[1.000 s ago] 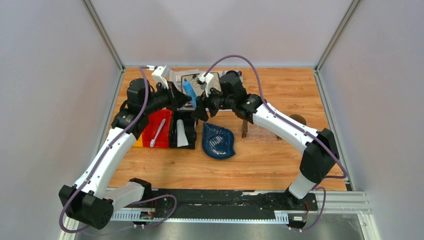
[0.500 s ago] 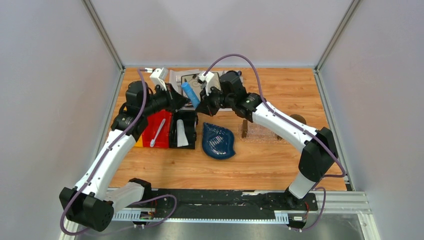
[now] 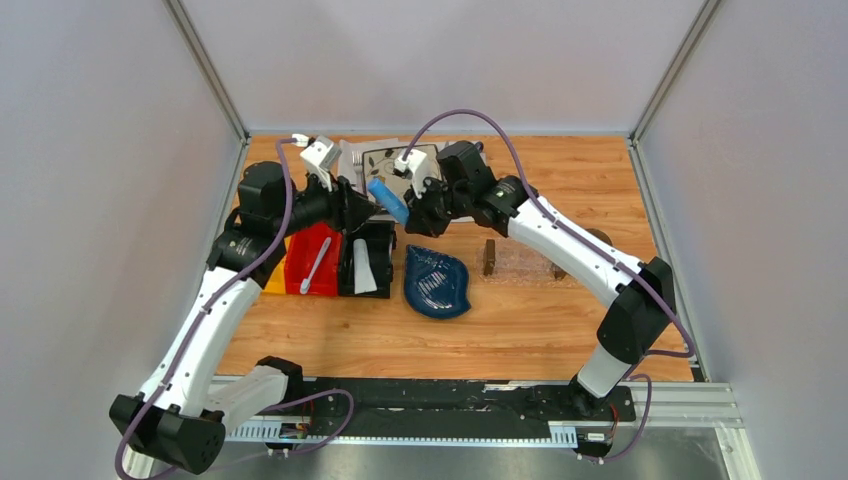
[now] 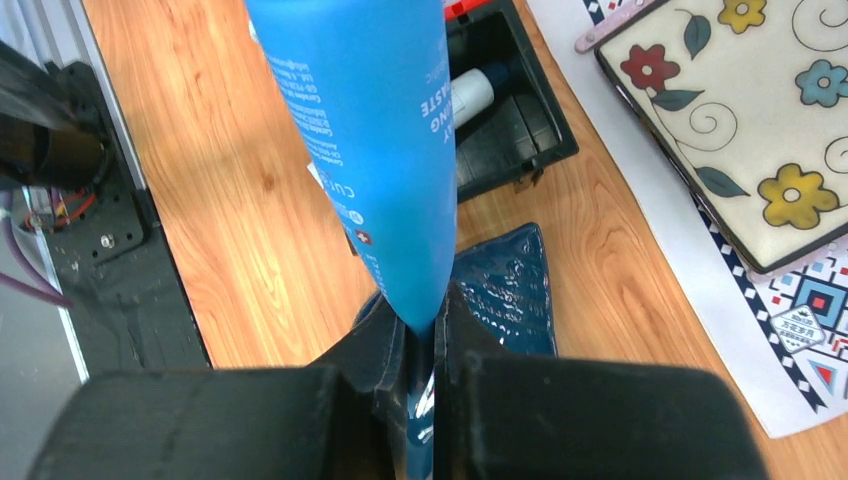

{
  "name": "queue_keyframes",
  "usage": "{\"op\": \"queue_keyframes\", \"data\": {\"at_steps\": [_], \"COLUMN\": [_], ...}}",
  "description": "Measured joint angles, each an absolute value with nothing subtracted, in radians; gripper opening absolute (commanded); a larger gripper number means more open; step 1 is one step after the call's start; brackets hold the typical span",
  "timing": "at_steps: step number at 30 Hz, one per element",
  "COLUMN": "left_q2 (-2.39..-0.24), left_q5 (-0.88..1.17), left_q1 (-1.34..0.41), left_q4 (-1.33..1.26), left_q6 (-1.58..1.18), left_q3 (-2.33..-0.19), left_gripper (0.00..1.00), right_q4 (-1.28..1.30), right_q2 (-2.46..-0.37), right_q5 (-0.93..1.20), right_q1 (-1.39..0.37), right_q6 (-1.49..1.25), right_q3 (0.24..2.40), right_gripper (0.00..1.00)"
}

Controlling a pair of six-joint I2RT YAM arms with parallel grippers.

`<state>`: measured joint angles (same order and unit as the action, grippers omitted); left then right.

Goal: Prepare toiletry sets of a toothbrush and toothpaste on the tray

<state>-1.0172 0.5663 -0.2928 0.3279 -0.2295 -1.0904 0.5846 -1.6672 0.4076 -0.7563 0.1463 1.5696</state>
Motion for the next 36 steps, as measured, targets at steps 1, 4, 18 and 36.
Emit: {"op": "queue_keyframes", "data": {"at_steps": [1,4,18,36], "left_q2": [-1.015,-1.007,-0.963,-0.99], "left_q5": [0.574,0.595,0.636,0.807], "left_q1": [-0.293,-0.293,-0.34,-0.341], "left_q4": [0.351,0.421,0.696,0.652], "left_q6": [-0.197,-0.086,0.373,0.42], "left_q3": [-1.104,-1.146,-1.234,-1.123], "left_gripper": [0.51,0.51,0.55,0.57], "right_q4": [0.602,0.675,0.936,0.997], "right_q2": [-1.667,-1.666,-1.665,-1.654], "right_q5": [0.407,0.404,0.404,0.412], "right_q1": [-0.756,-0.757,-0.821,-0.843], "right_q6": [0.156,0.201,0.364,0.384], "right_q3": [1.576,1.6,1.638,1.638], "right_gripper": [0.0,0.0,0.0,0.0]}}
